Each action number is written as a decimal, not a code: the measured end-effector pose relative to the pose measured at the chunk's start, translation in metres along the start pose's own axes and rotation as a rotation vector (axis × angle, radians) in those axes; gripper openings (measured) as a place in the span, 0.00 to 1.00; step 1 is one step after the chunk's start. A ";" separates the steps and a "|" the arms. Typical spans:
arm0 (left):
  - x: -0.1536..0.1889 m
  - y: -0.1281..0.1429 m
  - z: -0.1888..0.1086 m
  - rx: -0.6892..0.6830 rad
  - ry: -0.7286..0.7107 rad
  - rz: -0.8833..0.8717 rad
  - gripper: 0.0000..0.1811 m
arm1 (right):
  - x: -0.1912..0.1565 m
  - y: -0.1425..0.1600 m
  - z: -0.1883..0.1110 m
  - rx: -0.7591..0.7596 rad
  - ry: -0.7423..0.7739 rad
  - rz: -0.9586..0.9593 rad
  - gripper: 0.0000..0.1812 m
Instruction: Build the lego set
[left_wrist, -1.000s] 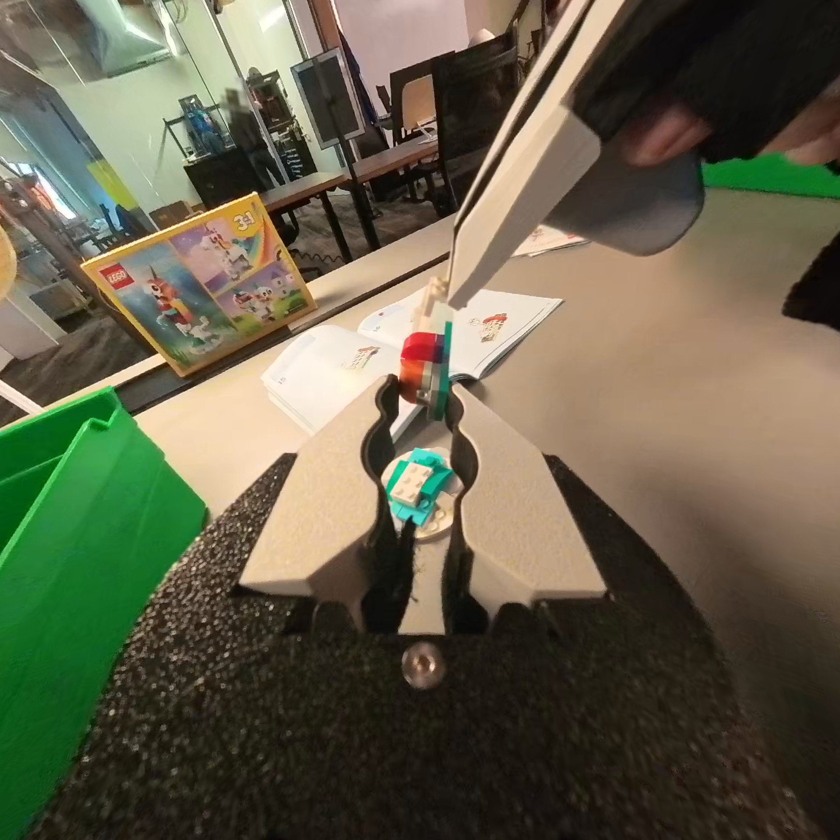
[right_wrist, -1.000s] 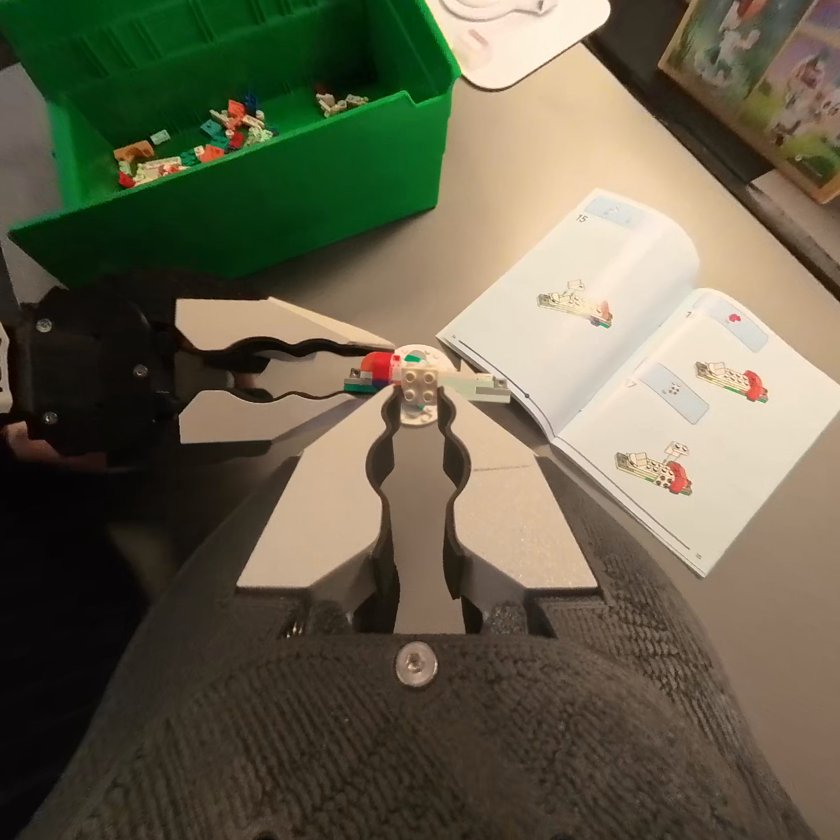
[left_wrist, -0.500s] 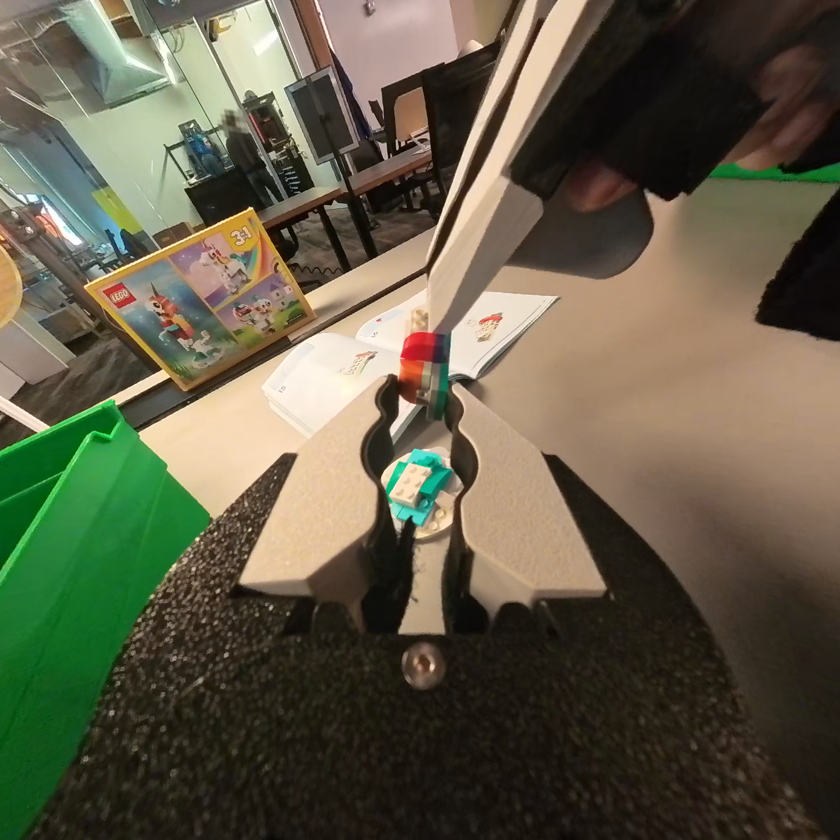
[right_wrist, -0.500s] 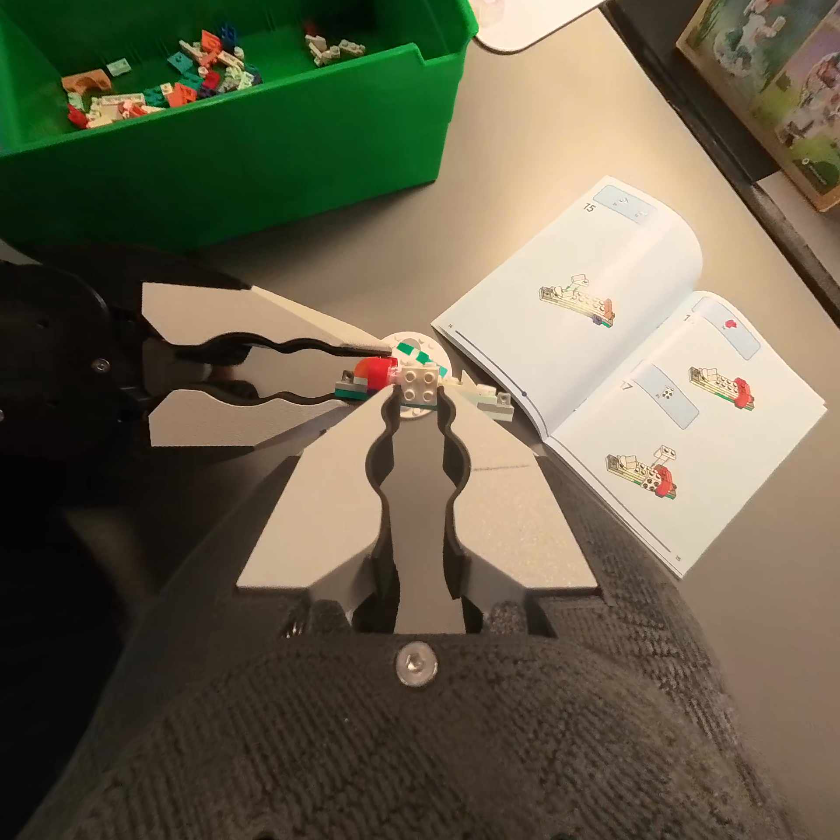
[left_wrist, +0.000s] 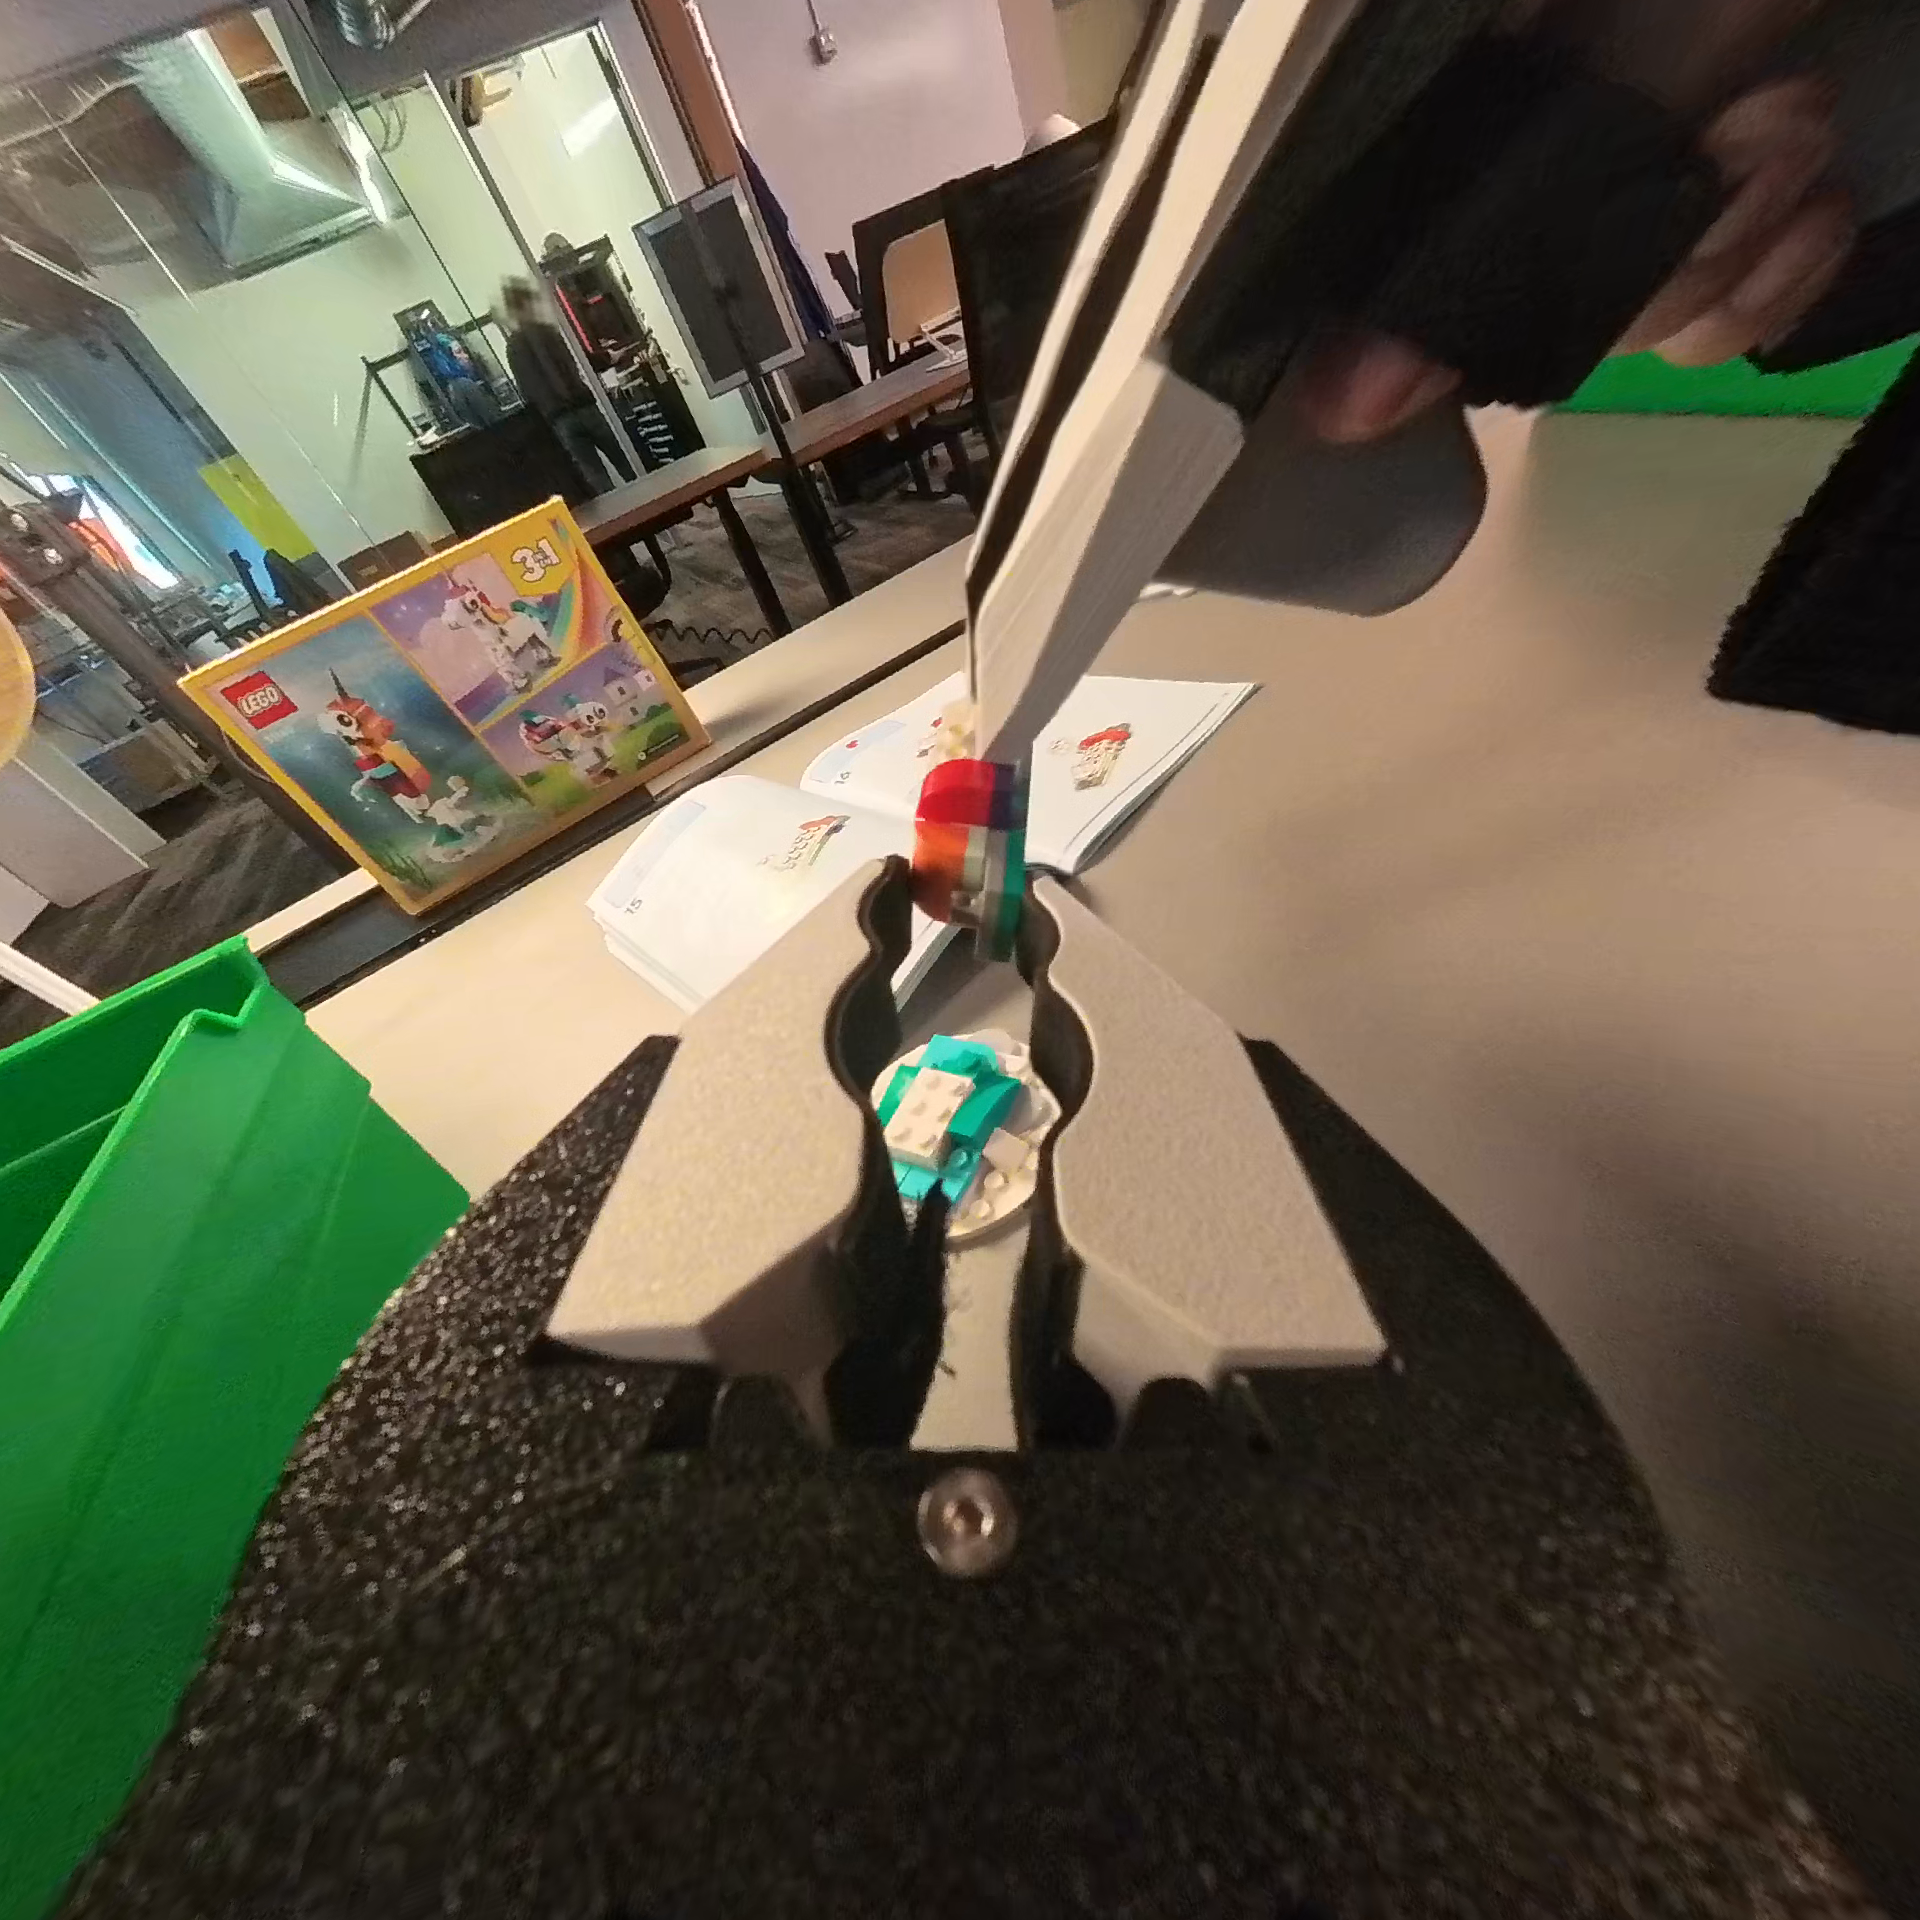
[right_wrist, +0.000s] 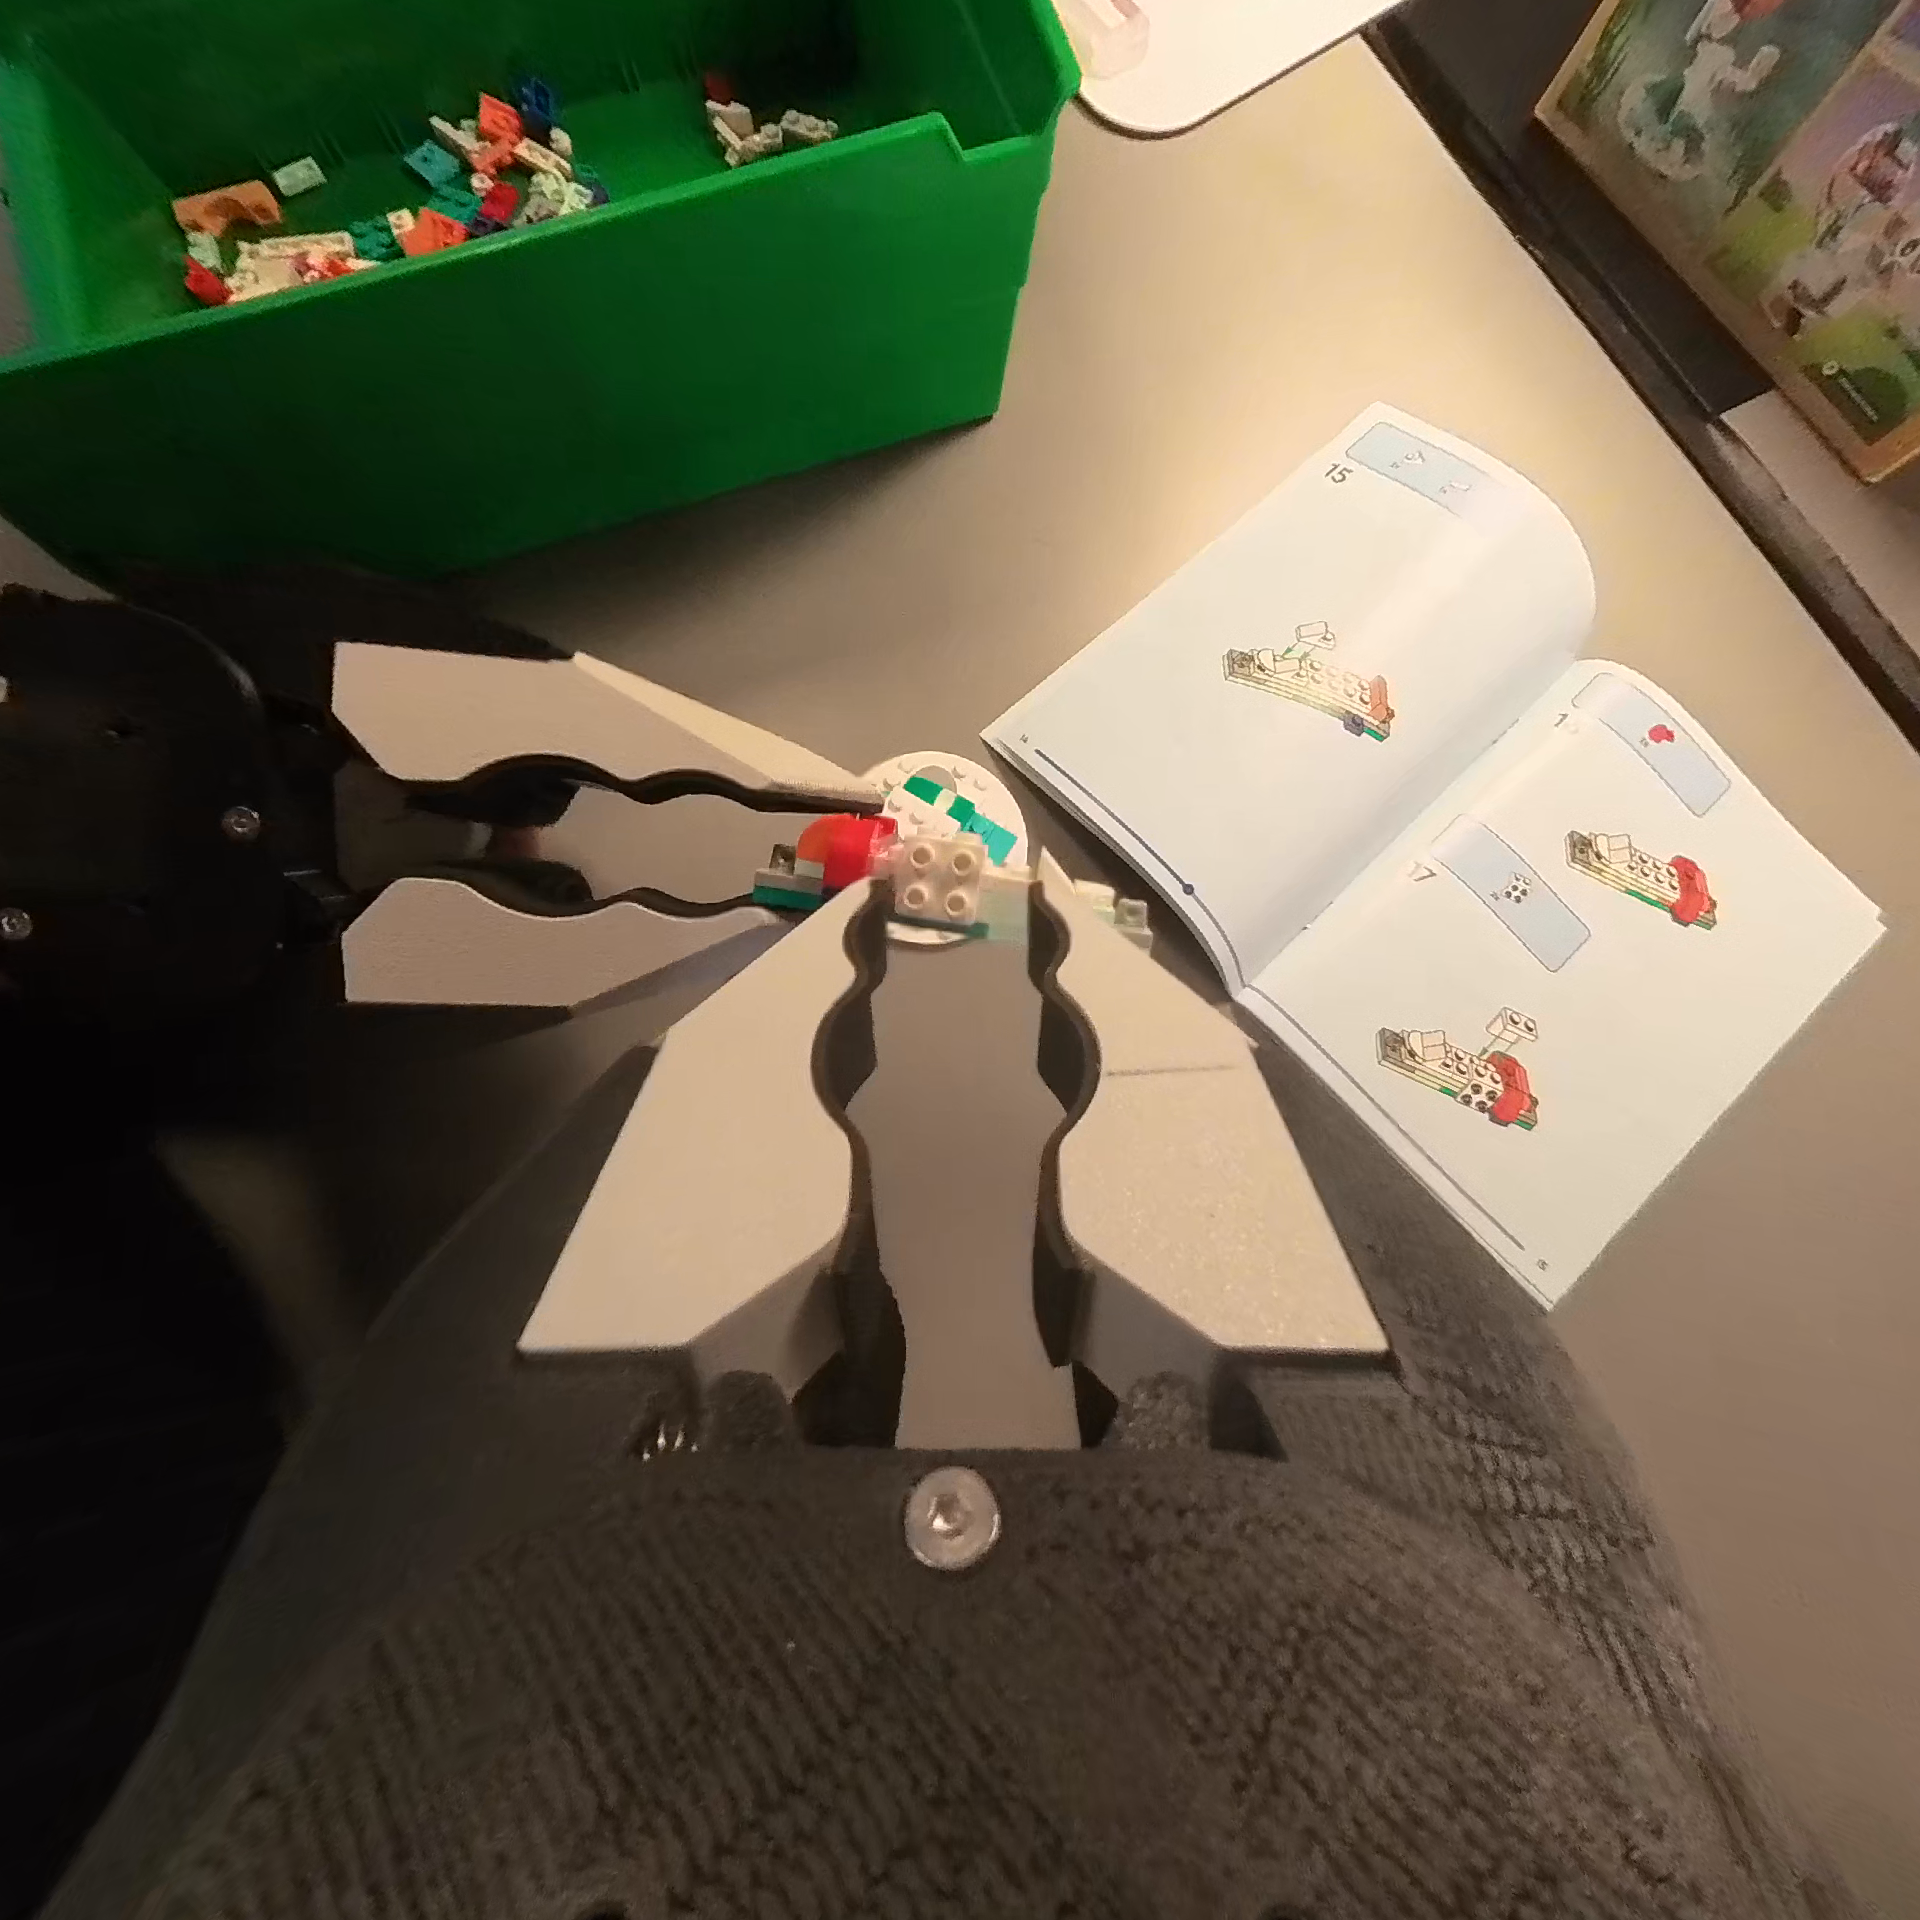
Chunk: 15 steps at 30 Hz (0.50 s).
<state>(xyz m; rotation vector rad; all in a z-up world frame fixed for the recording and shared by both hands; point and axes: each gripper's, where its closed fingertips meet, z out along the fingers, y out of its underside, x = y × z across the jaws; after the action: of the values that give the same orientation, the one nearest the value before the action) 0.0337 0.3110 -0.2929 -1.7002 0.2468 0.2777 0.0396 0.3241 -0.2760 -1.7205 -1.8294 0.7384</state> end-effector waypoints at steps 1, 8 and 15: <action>0.000 0.000 0.000 0.000 0.002 -0.002 0.09 | 0.000 0.000 -0.002 0.008 -0.006 -0.004 0.16; 0.000 -0.006 -0.002 0.041 0.023 -0.053 0.09 | -0.020 -0.005 -0.018 0.290 0.018 -0.289 0.32; 0.001 -0.014 -0.006 0.095 0.045 -0.079 0.09 | -0.037 0.000 -0.017 0.423 0.024 -0.289 0.39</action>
<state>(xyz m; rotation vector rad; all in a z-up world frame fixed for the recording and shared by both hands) 0.0397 0.3068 -0.2789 -1.6190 0.2224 0.1673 0.0533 0.2880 -0.2640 -1.1641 -1.7059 0.8983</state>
